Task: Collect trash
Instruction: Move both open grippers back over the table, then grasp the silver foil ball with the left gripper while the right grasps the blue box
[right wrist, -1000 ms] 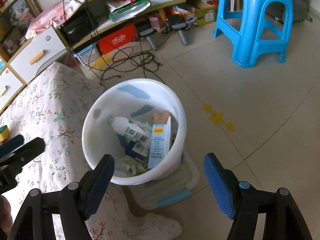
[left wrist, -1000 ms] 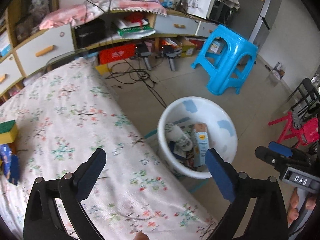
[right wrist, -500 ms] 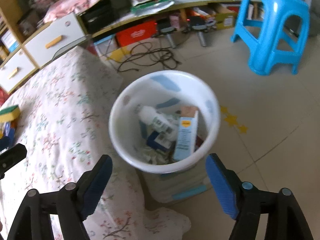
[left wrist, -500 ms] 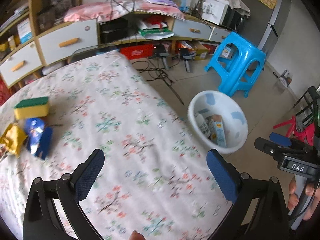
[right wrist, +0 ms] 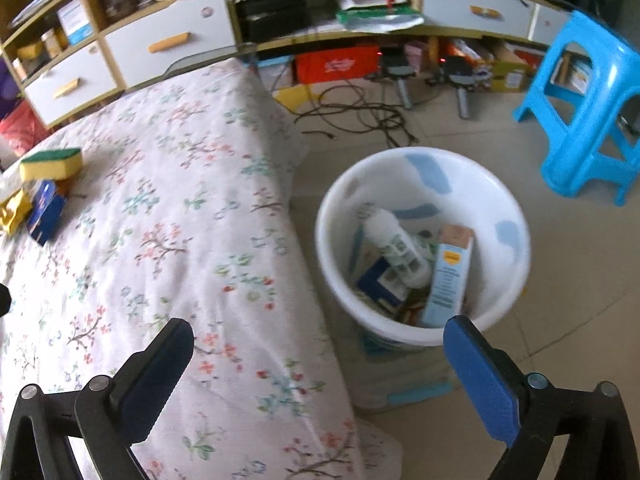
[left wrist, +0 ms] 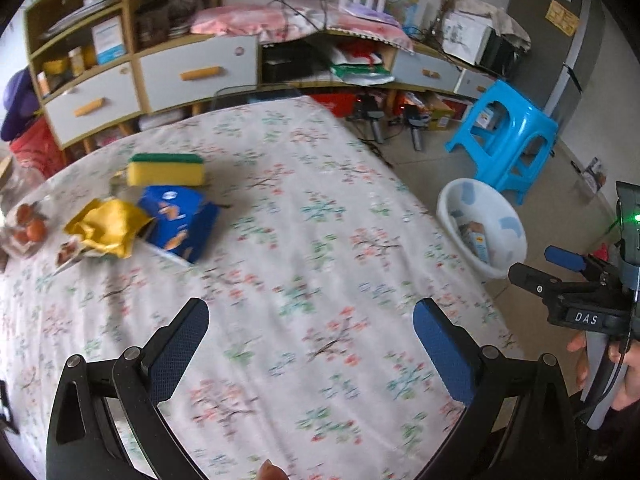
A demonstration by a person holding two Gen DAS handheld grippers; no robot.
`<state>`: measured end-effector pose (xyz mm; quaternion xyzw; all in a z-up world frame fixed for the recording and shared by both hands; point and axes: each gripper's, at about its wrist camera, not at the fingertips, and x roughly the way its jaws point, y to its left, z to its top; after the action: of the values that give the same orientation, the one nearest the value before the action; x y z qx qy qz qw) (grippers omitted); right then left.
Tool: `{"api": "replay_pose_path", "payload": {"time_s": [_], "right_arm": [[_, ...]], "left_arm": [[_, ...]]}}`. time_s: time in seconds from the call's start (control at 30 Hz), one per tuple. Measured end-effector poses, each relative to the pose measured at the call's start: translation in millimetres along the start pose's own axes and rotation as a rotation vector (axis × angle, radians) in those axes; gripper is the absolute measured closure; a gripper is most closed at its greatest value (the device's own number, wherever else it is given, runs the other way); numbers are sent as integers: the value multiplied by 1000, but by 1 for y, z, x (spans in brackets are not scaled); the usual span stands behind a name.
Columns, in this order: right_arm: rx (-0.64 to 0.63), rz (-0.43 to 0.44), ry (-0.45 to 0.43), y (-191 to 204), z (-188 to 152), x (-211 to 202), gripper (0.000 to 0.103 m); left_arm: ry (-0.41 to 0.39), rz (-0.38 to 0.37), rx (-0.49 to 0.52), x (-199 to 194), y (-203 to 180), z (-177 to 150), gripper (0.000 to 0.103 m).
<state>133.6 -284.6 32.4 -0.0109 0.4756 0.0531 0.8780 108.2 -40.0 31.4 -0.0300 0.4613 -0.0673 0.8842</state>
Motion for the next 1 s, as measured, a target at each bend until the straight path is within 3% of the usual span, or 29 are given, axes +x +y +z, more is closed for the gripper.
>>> {"api": "replay_pose_path", "payload": {"time_s": [0.3, 0.6, 1.0], "right_arm": [[-112, 21, -6, 50, -3, 11, 1], [-217, 90, 24, 106, -11, 29, 1], [-347, 121, 84, 162, -27, 51, 1]], "left_arm": [[-3, 47, -56, -12, 55, -28, 0], [26, 145, -107, -30, 128, -66, 0], [139, 127, -239, -15, 171, -104, 0]]}}
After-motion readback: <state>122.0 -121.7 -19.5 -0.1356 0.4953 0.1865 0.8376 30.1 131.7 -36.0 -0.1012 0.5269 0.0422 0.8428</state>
